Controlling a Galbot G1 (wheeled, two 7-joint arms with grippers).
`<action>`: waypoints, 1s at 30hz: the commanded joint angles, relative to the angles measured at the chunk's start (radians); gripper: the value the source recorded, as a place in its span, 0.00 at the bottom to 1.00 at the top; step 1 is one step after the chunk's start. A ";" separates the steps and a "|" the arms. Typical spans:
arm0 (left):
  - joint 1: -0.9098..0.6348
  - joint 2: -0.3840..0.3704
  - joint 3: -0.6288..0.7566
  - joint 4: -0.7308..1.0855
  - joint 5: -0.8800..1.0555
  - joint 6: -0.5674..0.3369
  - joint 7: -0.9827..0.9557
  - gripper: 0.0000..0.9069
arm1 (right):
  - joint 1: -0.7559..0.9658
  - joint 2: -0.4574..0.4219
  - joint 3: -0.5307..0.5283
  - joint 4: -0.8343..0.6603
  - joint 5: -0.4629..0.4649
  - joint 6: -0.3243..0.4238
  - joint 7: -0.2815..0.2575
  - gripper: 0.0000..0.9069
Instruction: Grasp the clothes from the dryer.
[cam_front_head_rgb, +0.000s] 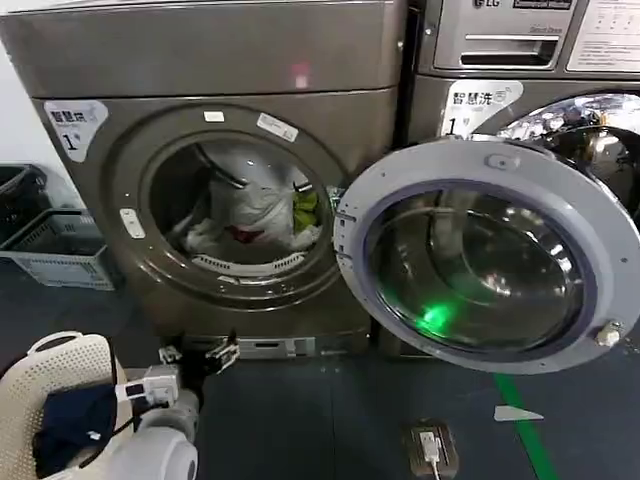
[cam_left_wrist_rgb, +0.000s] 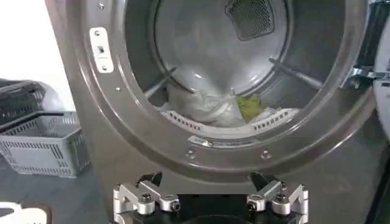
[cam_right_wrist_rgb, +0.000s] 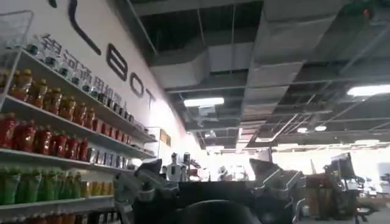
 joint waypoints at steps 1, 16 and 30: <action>0.002 -0.001 0.000 -0.001 -0.008 0.049 0.001 1.00 | 0.000 0.000 0.000 0.002 0.001 0.000 0.000 1.00; -0.019 -0.005 0.016 0.004 -0.084 0.049 -0.095 1.00 | 0.001 -0.002 -0.003 0.009 0.004 -0.001 0.000 1.00; -0.028 -0.002 0.003 0.022 0.008 0.049 -0.070 1.00 | 0.003 0.009 -0.004 0.013 0.006 -0.001 0.000 1.00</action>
